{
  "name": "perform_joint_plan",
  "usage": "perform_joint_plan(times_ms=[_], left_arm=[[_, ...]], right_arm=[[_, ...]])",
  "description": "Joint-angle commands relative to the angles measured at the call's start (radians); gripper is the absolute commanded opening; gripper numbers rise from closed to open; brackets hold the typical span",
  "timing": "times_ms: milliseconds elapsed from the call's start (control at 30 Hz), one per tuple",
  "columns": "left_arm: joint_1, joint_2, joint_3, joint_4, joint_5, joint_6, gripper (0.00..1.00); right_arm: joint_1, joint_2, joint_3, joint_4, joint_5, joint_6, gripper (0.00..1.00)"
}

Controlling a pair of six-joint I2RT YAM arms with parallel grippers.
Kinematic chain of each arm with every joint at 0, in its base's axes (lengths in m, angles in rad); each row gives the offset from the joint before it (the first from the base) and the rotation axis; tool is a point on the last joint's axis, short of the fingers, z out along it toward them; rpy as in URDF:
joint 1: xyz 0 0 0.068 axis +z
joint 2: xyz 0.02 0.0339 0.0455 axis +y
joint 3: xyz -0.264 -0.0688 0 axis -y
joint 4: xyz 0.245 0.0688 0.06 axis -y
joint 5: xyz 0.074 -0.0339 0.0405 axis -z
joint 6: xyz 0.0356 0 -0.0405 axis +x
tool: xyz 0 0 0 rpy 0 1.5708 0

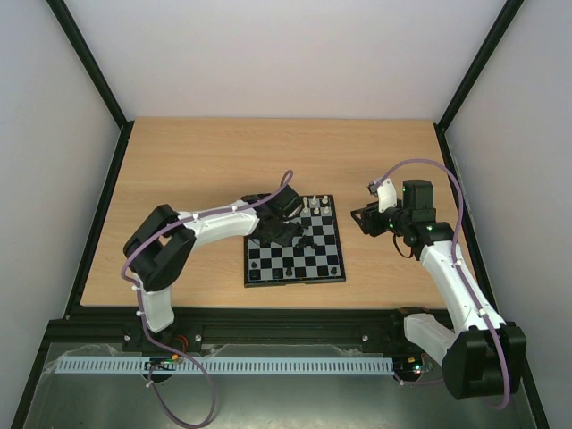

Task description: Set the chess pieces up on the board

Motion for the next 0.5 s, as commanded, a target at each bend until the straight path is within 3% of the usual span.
perform_joint_plan(times_ms=[0,467], left_arm=[[-0.02,0.038,0.03,-0.052,-0.018,0.009,0.11],[-0.063,-0.031,0.029,-0.122,-0.024,0.006,0.07]], right_arm=[[-0.006,-0.011,-0.008,-0.03,-0.019,-0.008,0.58],[-0.006,-0.014,-0.009,-0.032,-0.021,-0.007,0.58]])
